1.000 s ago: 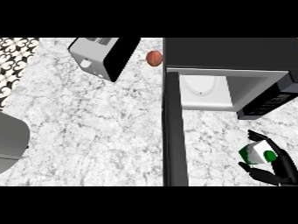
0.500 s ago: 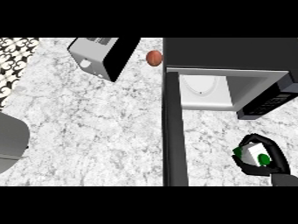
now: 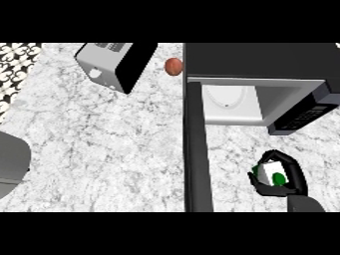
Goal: Pick up the milk, place it into the microwave and close the microwave
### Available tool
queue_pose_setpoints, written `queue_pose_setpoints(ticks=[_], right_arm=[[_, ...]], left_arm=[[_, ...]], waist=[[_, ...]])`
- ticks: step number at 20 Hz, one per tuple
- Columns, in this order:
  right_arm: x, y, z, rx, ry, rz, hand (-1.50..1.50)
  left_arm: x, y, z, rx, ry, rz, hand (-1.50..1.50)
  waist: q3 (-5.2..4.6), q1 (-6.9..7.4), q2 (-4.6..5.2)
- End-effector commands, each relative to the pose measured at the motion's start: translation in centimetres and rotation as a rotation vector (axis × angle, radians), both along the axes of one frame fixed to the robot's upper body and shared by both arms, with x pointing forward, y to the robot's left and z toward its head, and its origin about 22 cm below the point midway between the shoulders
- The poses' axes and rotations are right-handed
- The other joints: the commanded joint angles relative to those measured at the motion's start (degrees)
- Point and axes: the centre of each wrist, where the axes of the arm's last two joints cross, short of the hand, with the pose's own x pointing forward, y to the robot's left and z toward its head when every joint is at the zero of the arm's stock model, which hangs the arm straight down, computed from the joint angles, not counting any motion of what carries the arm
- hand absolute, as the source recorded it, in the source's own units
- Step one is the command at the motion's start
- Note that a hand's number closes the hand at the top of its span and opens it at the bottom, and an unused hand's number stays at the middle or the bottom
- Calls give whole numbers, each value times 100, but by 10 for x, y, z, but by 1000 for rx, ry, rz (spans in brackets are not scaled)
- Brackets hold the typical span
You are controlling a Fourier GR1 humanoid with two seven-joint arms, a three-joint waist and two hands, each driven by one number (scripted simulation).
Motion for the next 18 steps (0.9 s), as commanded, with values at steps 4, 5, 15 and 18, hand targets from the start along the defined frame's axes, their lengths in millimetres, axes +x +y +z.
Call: queue_pose_setpoints(ticks=[4,5,15,18], right_arm=[[26,26,9,-8,-120,31,150],[17,36,2,-29,-127,26,150],[99,47,63,-73,-183,17,150],[114,23,80,-122,-156,-12,150]], left_arm=[[1,-4,21,-28,-81,-17,-150],[-7,5,29,-32,-78,-23,-150],[6,3,20,-42,-43,-12,-150],[-2,7,22,-23,-47,-45,-150]], waist=[[3,-45,-9],[1,-41,-22],[-2,-62,-8],[4,39,13]])
